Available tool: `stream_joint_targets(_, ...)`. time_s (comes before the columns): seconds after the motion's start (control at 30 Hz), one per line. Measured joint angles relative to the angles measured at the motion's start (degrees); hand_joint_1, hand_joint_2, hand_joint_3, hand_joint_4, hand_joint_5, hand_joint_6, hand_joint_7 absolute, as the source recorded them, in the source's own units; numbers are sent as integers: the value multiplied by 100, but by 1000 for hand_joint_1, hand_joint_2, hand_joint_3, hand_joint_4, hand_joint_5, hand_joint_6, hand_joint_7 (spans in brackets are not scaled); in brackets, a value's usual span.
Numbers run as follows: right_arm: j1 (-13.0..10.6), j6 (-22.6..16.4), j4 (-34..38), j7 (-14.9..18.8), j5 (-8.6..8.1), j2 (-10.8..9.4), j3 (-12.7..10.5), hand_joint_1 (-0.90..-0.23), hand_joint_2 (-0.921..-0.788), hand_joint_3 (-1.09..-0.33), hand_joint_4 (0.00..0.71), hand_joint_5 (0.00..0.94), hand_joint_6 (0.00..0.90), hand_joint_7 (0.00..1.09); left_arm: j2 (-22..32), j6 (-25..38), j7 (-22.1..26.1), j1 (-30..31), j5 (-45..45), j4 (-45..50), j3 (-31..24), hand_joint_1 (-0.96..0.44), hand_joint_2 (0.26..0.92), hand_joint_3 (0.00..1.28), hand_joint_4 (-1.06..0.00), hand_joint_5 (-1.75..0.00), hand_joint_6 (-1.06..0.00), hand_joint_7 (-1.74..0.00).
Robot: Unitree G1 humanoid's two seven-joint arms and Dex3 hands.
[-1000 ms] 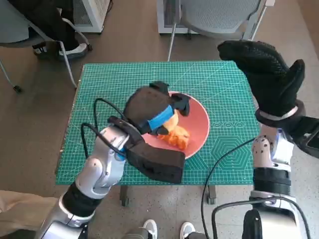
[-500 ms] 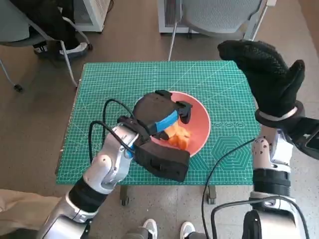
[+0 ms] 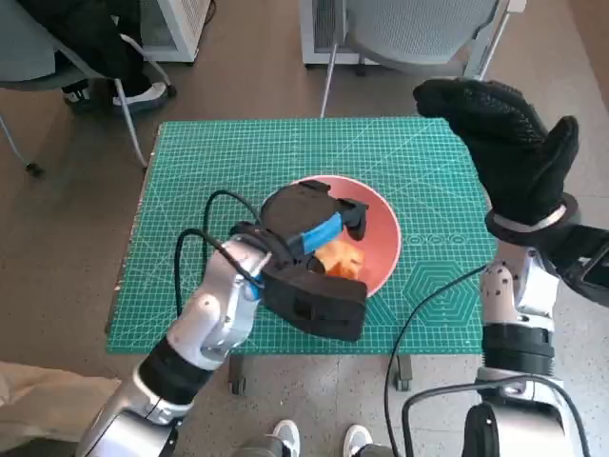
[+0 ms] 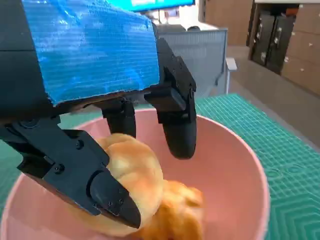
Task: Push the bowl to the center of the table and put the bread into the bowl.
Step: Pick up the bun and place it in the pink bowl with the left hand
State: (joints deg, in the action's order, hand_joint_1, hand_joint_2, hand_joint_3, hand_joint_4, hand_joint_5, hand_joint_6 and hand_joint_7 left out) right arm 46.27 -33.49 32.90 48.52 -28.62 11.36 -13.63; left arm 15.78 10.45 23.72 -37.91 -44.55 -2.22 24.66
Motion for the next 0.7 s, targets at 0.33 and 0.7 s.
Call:
stream_joint_targets(0.33,0,0,1,-5,1,3,9,-699,-921,-791,343,0,397,0,136,-362,-548,179,67,357,-280,-546,910,18,-182,-5,-313,-162)
stream_joint_targets(0.7,1,-1,4,-5,1,4,11,-697,-921,-788,344,1,399,1,295,-393,-605,484,180,1003,-545,-584,921,49,-164,0,-309,-155)
